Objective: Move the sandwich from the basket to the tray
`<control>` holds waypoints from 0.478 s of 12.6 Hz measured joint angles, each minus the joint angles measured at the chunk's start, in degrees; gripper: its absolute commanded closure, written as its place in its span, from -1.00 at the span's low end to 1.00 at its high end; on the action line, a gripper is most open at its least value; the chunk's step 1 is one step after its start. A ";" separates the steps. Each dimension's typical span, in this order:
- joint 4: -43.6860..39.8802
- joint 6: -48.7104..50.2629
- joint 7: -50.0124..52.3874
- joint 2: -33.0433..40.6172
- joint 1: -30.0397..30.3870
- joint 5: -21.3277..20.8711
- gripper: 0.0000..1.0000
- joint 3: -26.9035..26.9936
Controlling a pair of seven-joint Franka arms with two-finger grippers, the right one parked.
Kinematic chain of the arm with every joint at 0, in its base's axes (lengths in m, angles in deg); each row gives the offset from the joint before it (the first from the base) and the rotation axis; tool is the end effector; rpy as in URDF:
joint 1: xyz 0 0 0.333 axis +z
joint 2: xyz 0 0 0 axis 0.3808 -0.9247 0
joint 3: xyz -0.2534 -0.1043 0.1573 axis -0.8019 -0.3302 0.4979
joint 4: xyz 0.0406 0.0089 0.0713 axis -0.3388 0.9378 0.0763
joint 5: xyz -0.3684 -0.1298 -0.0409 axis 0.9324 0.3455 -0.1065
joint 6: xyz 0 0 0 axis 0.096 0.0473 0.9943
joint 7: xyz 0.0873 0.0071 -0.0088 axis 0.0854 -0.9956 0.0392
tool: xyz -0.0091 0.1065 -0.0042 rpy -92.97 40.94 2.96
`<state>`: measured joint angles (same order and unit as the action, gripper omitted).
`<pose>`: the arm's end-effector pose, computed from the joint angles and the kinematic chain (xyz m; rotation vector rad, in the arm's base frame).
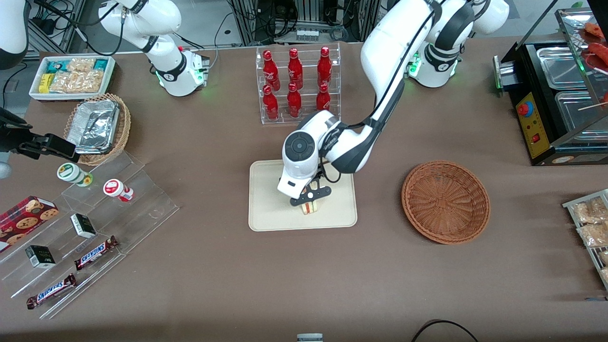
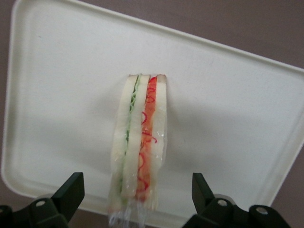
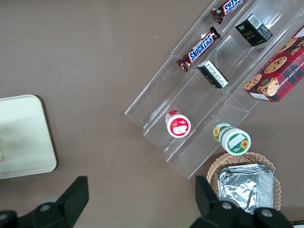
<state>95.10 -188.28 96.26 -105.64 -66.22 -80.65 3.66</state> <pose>0.5252 -0.5294 0.2854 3.0883 0.4896 -0.1551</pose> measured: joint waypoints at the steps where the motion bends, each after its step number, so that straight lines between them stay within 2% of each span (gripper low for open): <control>1: -0.15 1.56 -0.02 1.70 0.07 -0.18 -1.00 0.25; 4: -0.20 3.70 -0.24 5.98 0.32 -3.63 -1.00 0.68; 6: -0.17 7.35 -0.61 9.02 1.64 -4.13 -1.00 1.61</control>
<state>94.93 -180.94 95.65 -96.62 -64.57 -84.78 5.26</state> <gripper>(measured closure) 0.000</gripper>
